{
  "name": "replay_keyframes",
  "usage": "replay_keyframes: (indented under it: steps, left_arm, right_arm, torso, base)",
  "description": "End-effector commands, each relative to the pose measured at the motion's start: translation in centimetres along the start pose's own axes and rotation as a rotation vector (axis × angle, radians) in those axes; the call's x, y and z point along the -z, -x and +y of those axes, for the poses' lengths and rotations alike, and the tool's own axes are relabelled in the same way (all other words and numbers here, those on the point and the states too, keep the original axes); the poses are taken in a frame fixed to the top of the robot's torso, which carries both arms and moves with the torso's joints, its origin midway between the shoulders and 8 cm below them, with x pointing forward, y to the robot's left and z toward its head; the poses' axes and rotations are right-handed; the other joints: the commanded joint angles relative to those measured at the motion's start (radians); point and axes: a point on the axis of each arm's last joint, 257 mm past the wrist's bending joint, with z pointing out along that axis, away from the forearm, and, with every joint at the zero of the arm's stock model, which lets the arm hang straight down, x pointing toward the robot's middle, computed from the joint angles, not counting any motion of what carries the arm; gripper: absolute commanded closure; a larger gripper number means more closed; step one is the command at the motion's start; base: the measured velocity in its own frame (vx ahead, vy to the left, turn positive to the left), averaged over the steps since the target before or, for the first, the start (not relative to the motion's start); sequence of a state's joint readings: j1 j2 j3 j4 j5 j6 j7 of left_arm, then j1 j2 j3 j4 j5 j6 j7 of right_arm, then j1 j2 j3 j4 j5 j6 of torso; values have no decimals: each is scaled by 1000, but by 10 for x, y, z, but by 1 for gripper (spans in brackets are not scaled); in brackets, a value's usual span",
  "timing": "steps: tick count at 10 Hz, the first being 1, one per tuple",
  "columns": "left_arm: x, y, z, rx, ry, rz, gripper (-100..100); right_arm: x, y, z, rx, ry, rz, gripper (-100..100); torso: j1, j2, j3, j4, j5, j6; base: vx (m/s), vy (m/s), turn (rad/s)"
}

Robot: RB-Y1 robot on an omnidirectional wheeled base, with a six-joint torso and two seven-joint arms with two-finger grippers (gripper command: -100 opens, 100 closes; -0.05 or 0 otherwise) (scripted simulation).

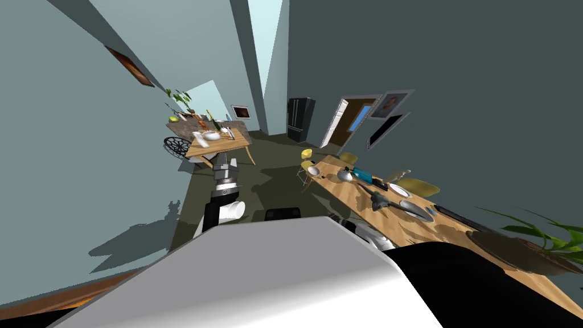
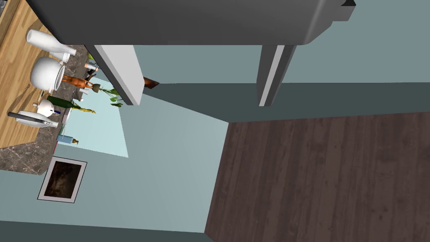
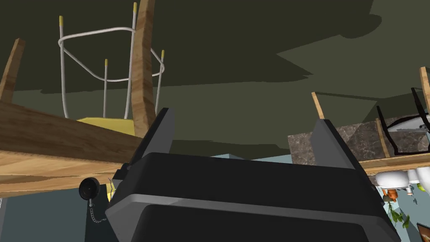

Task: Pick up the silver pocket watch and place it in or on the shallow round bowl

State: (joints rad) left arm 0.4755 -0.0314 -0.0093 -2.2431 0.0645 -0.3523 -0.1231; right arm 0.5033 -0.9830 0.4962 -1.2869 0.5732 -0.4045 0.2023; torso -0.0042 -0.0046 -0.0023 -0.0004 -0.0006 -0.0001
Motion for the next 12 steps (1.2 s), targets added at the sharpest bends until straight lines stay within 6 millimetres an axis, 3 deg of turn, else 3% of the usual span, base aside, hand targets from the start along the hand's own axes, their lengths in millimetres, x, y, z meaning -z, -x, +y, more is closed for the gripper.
replay_keyframes:
  steps: [1, 3, 4, 6, 9, 12]
  left_arm:
    - [0, 0, 0, 0, 0, 0, 0]
    - [0, 0, 0, 0, 0, 0, 0]
    - [0, 0, 0, 0, 0, 0, 0]
    - [0, 0, 0, 0, 0, 0, 0]
    - [0, 0, 0, 0, 0, 0, 0]
    - [0, 0, 0, 0, 0, 0, 0]
  right_arm:
    - [6, -10, -15, 14, -18, 28, -100]
    - [27, -27, -52, 67, -59, 107, -100]
    - [28, -28, -54, 68, -63, 111, -100]
    - [50, -35, -90, 111, -103, 172, -100]
    - [76, -29, -131, 151, -149, 222, -100]
    - [91, -11, -158, 169, -176, 231, -100]
  torso:
    - [0, 0, 0, 0, 0, 0]
    - [0, 0, 0, 0, 0, 0]
    - [-1, -2, -1, 0, 0, 0]
    - [0, -2, -1, -1, 0, 0]
    - [-3, -8, -5, -2, -1, 0]
    - [-3, -10, -6, -2, -1, 0]
  base:
    - [44, -29, 93]
    - [66, -42, 226]
    - [74, -48, 93]
    - [93, -44, 202]
    - [153, -80, 263]
    - [169, -96, 206]
